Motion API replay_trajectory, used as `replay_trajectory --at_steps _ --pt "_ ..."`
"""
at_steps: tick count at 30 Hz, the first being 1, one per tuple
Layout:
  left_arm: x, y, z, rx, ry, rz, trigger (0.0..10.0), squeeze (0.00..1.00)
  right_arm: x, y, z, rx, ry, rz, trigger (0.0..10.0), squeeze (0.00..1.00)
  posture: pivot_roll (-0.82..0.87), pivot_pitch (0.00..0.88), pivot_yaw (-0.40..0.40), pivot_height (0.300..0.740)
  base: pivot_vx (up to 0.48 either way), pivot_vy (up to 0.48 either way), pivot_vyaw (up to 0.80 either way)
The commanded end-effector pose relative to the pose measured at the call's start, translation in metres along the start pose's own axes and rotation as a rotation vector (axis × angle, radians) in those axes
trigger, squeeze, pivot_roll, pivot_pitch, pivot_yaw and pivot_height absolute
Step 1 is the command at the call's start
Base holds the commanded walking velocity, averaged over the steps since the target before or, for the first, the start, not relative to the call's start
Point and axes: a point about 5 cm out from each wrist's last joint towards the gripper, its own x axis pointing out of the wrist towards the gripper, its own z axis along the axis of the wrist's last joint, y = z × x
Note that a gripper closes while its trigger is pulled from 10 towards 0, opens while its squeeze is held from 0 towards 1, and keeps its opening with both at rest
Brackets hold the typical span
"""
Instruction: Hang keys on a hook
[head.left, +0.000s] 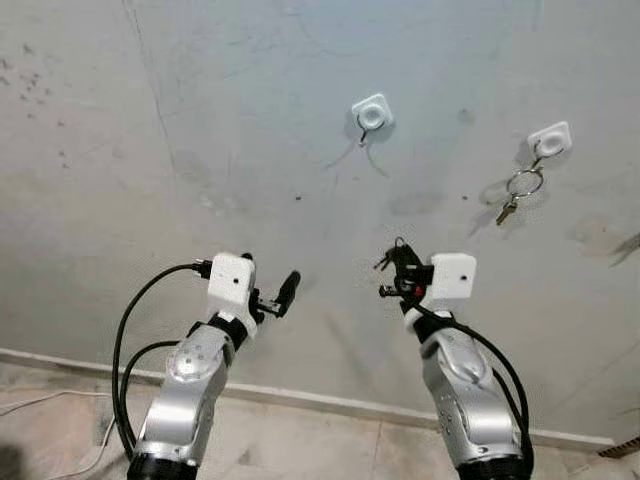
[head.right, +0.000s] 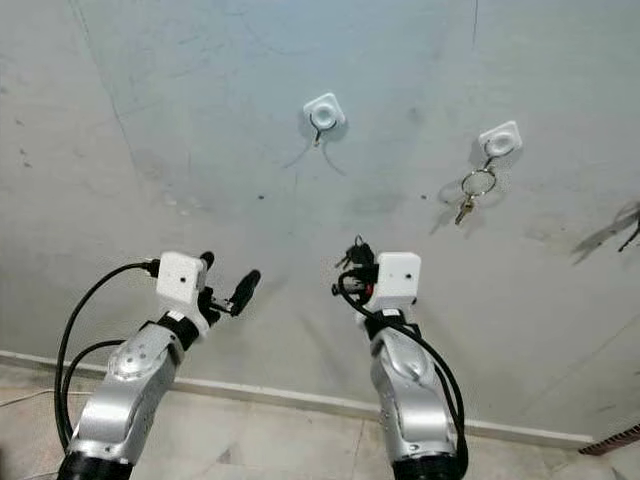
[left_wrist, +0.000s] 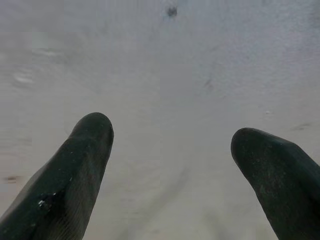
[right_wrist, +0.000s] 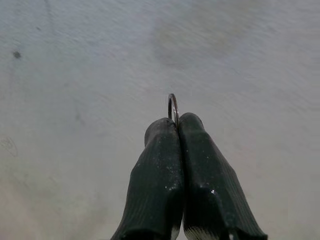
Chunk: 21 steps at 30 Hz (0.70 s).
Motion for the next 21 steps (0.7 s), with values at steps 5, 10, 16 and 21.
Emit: replay_trajectory --at_steps 5,10,16,21 --pt "-0.025 0.016 0.009 0.109 -0.032 0.030 10.0 0.00 -0.004 0.011 0.002 0.003 0.007 0.084 10.0 0.00 0.25 0.000 -0.054 0.740 0.000 0.000 0.00" --pt "-0.037 0.019 0.020 0.197 -0.063 0.017 10.0 0.00 0.003 0.053 0.011 0.046 -0.016 0.306 10.0 0.00 0.29 0.000 -0.041 0.740 0.000 0.000 0.00" --pt "-0.040 0.010 0.038 0.251 -0.125 -0.038 10.0 0.00 0.016 0.072 0.029 0.134 -0.094 0.391 10.0 0.00 0.31 0.000 -0.041 0.740 0.000 0.000 0.00" --pt "-0.040 0.011 0.035 0.247 -0.110 -0.026 10.0 0.00 0.031 0.077 0.055 0.168 -0.193 0.375 10.0 0.00 0.32 0.000 -0.048 0.740 0.000 0.000 0.00"
